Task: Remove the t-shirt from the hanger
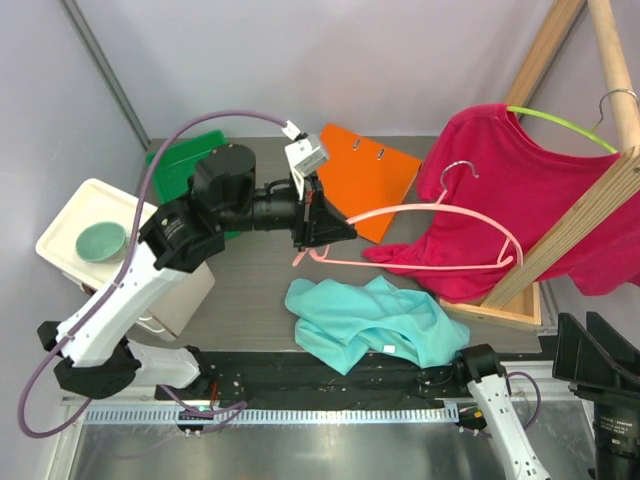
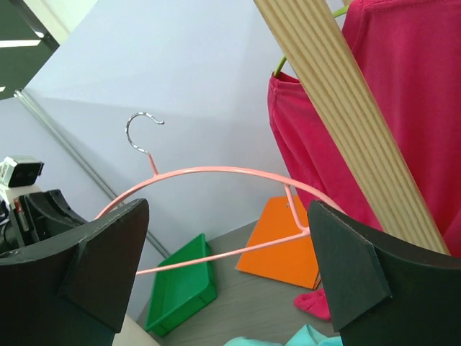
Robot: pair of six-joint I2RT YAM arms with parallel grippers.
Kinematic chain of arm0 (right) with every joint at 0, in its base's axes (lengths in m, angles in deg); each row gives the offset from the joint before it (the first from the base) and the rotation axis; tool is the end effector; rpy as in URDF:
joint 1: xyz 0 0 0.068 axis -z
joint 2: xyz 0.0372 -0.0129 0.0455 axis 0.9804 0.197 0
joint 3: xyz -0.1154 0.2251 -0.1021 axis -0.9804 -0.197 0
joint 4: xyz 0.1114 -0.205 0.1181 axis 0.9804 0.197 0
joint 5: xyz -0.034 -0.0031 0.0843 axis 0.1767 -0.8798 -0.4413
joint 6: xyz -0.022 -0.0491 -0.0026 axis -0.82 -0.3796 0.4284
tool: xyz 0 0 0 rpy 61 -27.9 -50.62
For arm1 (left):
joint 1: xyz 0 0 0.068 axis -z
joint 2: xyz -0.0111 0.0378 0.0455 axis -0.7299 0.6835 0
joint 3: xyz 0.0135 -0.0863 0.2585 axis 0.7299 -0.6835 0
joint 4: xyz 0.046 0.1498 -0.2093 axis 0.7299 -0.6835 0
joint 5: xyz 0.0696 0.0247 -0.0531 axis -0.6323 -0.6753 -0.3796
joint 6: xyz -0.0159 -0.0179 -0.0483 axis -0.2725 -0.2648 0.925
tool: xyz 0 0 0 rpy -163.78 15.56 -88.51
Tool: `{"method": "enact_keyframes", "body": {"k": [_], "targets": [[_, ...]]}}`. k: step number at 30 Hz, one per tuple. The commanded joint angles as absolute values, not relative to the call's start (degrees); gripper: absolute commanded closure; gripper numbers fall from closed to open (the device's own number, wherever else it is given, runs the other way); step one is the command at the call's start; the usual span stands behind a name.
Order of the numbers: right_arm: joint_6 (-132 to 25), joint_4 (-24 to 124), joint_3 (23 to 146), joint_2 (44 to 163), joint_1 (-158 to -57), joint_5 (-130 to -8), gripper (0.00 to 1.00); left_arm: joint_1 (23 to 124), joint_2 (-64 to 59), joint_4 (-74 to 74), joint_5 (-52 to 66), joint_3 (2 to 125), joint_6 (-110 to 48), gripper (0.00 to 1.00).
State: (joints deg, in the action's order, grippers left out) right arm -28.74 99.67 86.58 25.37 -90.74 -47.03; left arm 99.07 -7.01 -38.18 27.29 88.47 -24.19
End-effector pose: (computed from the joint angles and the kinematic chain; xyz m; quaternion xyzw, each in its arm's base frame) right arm -0.1368 -0.0384 0.4243 0.1949 0.5046 0.2502 0.8030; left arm 0.1299 -0.1949 0.5047 0.3664 0.6672 -0.5120 0.3981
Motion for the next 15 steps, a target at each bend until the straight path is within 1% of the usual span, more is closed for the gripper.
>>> {"method": "enact_keyframes", "body": {"k": [1, 3, 5, 6, 8, 11, 15], "targets": [[-31.3, 102.5, 88.6, 28.1, -90.9, -45.3, 0.03, 97.2, -1.9, -40.6, 34.6, 98.3, -29.7, 1.0], [-31.4, 103.0, 89.1, 28.4, -90.9, -45.3, 0.03, 97.1, 1.5, -42.1, 34.4, 103.8, -31.2, 1.0], [-31.9, 103.4, 89.8, 28.8, -90.8, -45.4, 0.03, 96.8, 4.3, -48.9, 30.9, 108.7, -35.4, 1.0], [-31.9, 103.6, 90.1, 29.1, -90.9, -45.5, 0.03, 96.4, 6.3, -50.0, 31.4, 112.9, -36.3, 1.0], [-32.1, 103.6, 90.7, 29.6, -90.8, -45.8, 0.03, 94.9, 7.4, -49.4, 36.2, 114.4, -37.1, 1.0], [-32.3, 103.7, 90.9, 30.5, -90.9, -46.5, 0.03, 93.3, 10.1, -50.8, 39.6, 118.4, -39.8, 1.0], [-31.9, 103.4, 90.8, 31.5, -90.9, -48.1, 0.03, 90.6, 12.7, -44.9, 48.8, 120.3, -37.7, 1.0]]}}
